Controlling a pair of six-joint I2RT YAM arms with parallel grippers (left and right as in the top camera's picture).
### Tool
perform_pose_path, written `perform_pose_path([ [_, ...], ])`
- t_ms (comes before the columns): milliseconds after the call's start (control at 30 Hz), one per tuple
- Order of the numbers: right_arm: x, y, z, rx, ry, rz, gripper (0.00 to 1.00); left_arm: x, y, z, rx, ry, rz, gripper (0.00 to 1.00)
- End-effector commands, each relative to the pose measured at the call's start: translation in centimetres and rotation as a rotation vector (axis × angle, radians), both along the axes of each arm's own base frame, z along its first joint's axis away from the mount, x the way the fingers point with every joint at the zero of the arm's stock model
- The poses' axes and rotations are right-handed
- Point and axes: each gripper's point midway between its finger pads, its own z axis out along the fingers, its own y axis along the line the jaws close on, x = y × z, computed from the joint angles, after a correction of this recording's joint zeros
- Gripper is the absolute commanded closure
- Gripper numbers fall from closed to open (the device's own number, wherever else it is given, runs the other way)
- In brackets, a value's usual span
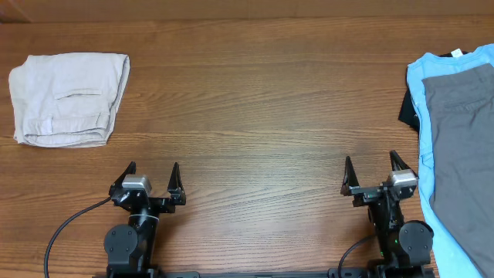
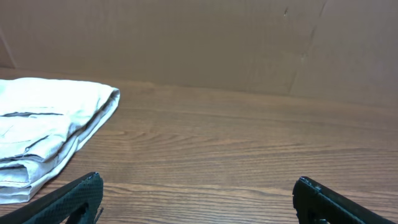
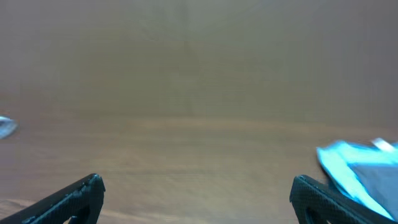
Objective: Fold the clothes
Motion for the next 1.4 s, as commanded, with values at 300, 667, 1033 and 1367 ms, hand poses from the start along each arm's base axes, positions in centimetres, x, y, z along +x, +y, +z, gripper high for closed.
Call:
perform_pose_path([
  [300, -2.4, 2.7, 7.0, 0.300, -0.053, 0.198, 0.00, 0.0, 0.0, 0.0, -0.003, -0.006, 0.003, 0.00],
  [667, -7.7, 1.7, 18.0, 0.297, -0.077, 0.170, 0.00, 0.0, 0.0, 0.0, -0.003, -0.006, 0.003, 0.00],
  [1033, -3.5, 0.6, 23.4, 0.193, 0.085, 0.054, 0.00, 0.0, 0.0, 0.0, -0.003, -0.006, 0.003, 0.00],
  [1367, 7.4, -1.5, 23.7, 0.064, 0.486, -0.085, 0.00, 0.0, 0.0, 0.0, -0.003, -0.006, 0.003, 0.00],
])
